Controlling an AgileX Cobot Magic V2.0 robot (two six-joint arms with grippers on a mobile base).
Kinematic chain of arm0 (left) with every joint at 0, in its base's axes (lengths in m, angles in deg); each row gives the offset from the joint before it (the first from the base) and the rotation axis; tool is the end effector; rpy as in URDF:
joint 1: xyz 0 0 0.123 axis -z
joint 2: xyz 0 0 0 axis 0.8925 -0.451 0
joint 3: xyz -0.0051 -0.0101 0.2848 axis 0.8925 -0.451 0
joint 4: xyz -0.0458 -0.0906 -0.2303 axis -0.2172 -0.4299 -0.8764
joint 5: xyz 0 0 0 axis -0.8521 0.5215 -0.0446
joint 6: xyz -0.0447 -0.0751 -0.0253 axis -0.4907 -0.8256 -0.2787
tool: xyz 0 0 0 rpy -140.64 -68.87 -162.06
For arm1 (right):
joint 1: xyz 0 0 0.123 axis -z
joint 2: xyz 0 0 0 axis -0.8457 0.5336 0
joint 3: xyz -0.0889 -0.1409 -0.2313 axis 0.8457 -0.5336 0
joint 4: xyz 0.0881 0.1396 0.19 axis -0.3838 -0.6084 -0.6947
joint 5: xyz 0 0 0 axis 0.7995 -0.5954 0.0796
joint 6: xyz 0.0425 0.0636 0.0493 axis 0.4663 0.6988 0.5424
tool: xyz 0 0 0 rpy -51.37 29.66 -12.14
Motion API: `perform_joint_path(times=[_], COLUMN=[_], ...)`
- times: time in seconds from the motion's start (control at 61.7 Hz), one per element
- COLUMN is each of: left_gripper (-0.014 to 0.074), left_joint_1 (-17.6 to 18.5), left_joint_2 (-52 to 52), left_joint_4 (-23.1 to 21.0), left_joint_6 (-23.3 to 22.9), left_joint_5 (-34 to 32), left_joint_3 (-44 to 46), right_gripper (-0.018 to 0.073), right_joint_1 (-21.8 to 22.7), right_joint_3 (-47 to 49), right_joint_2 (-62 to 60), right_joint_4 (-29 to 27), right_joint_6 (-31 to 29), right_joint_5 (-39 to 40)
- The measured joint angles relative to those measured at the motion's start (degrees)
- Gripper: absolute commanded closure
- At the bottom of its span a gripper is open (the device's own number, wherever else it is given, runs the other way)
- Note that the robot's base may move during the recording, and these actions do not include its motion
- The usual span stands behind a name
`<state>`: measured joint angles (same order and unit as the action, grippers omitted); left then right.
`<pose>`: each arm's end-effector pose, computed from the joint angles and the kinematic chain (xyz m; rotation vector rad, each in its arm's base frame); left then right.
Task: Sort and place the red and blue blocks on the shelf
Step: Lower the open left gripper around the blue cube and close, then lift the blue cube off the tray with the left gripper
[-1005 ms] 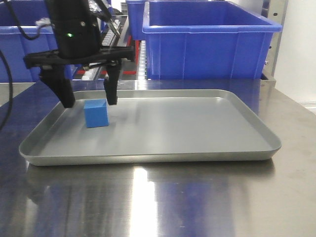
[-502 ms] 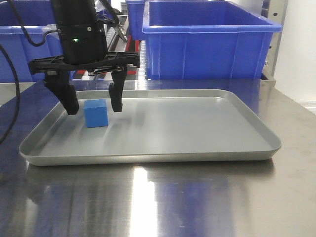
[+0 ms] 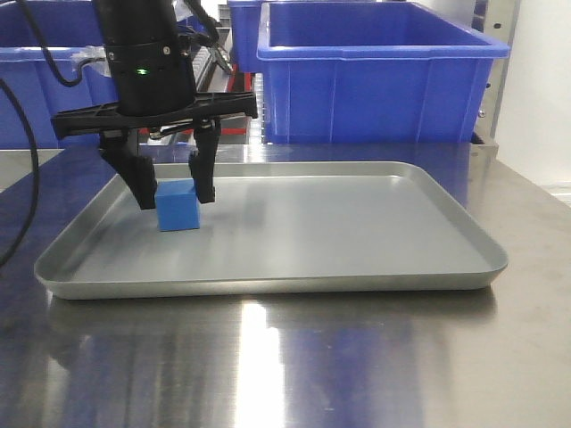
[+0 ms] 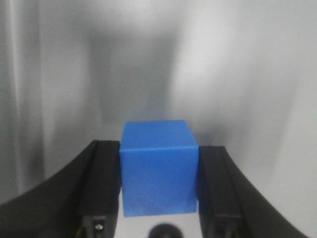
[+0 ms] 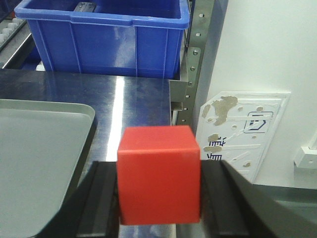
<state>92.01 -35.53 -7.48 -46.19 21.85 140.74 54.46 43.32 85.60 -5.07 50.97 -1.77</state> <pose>0.3665 -0.2052 0.2341 -0.1826 3.0099 -0.1779 0.0957 0.0050 0.2830 -0.0278 1.7673 0.0529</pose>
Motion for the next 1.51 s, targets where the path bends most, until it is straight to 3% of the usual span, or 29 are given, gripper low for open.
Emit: perform_joint_path(times=[0.211,0.421,0.583,0.697,0.859,0.988,1.264,1.507], left_gripper=[0.0419,0.0423,0.0423,0.0423,0.0423,0.0423,0.0425,0.0473], left_joint_1=[0.0,0.0,0.0,-0.2,-1.7,-3.7,-9.5,-16.0], left_joint_2=[0.0,1.2,5.0,8.7,15.1,20.3,35.0,55.1], left_joint_4=[0.0,3.0,3.5,1.3,-5.8,-8.4,-10.2,-10.7], left_joint_6=[0.0,0.6,7.1,14.1,24.4,30.3,33.1,37.9], left_joint_5=[0.0,0.1,-0.7,-4.1,-12.8,-20.1,-37.9,-55.7], left_joint_3=[0.0,0.0,0.0,-0.9,-6.3,-13.0,-32.7,-51.8], right_gripper=[0.0228,0.0228,0.0228,0.0228,0.0228,0.0228,0.0228,0.0228], right_joint_1=[0.0,0.0,0.0,0.0,0.0,0.0,0.0,0.0], right_joint_3=[0.0,0.0,0.0,0.0,0.0,0.0,0.0,0.0], right_joint_2=[0.0,0.0,0.0,0.0,0.0,0.0,0.0,0.0], right_joint_4=[0.0,0.0,0.0,0.0,0.0,0.0,0.0,0.0], right_joint_6=[0.0,0.0,0.0,0.0,0.0,0.0,0.0,0.0], right_joint_5=[0.0,0.0,0.0,0.0,0.0,0.0,0.0,0.0])
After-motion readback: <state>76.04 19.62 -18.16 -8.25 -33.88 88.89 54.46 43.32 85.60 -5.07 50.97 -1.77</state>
